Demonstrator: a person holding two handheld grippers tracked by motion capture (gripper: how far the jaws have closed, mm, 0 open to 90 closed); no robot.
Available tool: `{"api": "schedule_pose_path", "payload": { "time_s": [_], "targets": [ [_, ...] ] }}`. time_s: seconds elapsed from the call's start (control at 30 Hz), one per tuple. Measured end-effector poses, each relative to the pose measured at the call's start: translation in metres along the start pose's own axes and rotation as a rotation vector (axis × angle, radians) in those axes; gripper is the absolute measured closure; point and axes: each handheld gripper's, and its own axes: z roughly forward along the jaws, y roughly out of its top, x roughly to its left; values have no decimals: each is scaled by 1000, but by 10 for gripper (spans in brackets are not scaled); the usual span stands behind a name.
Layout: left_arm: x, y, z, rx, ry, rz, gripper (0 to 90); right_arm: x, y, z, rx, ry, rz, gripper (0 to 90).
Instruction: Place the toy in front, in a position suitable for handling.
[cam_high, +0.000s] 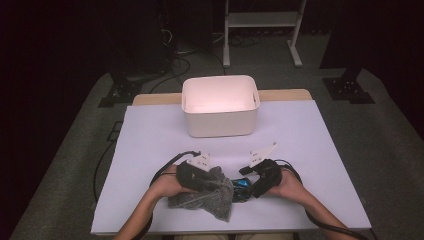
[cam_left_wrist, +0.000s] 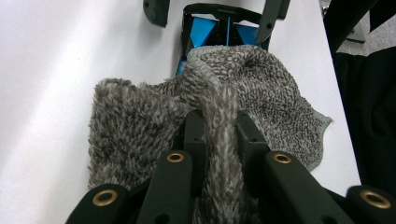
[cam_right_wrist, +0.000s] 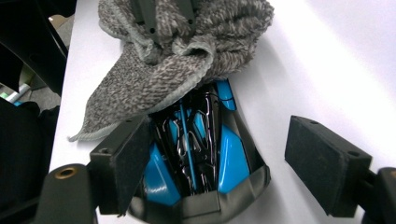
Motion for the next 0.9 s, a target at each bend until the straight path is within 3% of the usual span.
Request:
{"api": "schedule_pose_path", "payload": {
  "time_s": [0.3,0.47,0.53,0.6,0.73,0.9],
  "targets": [
    [0,1,-1,10,-3,5,784,-3,-4,7,7,17,42,227],
    [0,3,-3,16,-1,7,781,-6,-8,7,-6,47,92,244],
    [1,4,-4,20,1,5,774,-8,-10,8,-17,84,121,310],
    [2,6,-6,15,4,2,769,-7,-11,8,-24,91,131,326],
    [3,9,-8,1,4,-6,757,-6,-12,8,-26,86,130,333],
    [5,11,-7,-2,-2,-38,690,0,-10,7,-32,50,90,339]
  ]
}}
